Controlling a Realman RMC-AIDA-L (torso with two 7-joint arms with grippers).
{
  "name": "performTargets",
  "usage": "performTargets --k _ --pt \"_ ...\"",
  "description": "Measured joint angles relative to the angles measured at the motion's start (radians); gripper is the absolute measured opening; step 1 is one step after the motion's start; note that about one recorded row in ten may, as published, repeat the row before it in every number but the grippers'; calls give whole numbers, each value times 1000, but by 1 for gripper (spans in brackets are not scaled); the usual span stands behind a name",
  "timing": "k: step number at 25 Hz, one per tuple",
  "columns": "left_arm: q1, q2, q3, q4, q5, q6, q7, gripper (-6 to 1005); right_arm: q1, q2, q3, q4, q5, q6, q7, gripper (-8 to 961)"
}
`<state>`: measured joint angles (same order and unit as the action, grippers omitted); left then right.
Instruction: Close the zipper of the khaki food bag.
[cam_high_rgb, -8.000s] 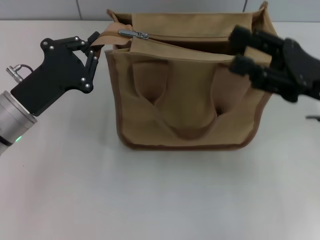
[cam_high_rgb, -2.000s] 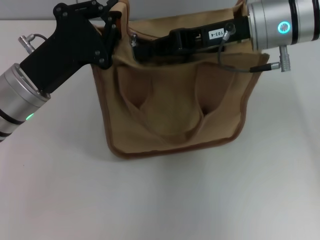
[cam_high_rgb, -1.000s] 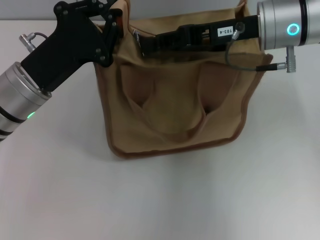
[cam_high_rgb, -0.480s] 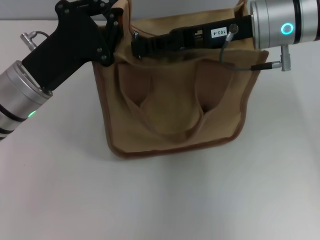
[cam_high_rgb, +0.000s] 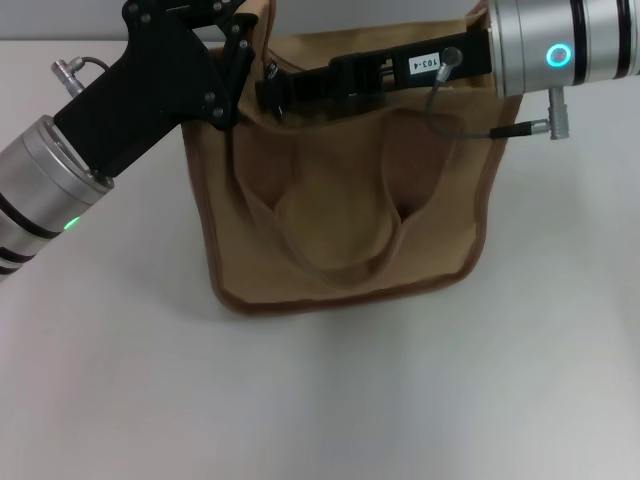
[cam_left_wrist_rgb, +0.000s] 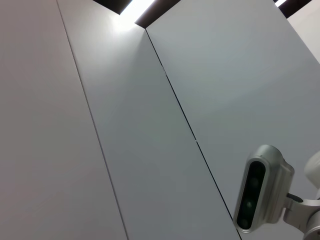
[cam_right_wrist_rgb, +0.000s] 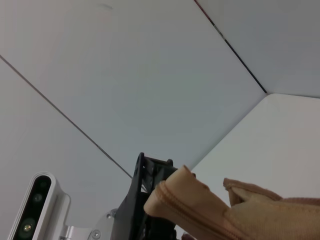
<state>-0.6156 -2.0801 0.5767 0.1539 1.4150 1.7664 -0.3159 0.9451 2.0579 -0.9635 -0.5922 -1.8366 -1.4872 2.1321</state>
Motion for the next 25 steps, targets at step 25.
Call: performTargets --k 25 --pt "12 0 -24 2 -13 -10 0 138 -61 -7 1 -57 1 -13 -8 13"
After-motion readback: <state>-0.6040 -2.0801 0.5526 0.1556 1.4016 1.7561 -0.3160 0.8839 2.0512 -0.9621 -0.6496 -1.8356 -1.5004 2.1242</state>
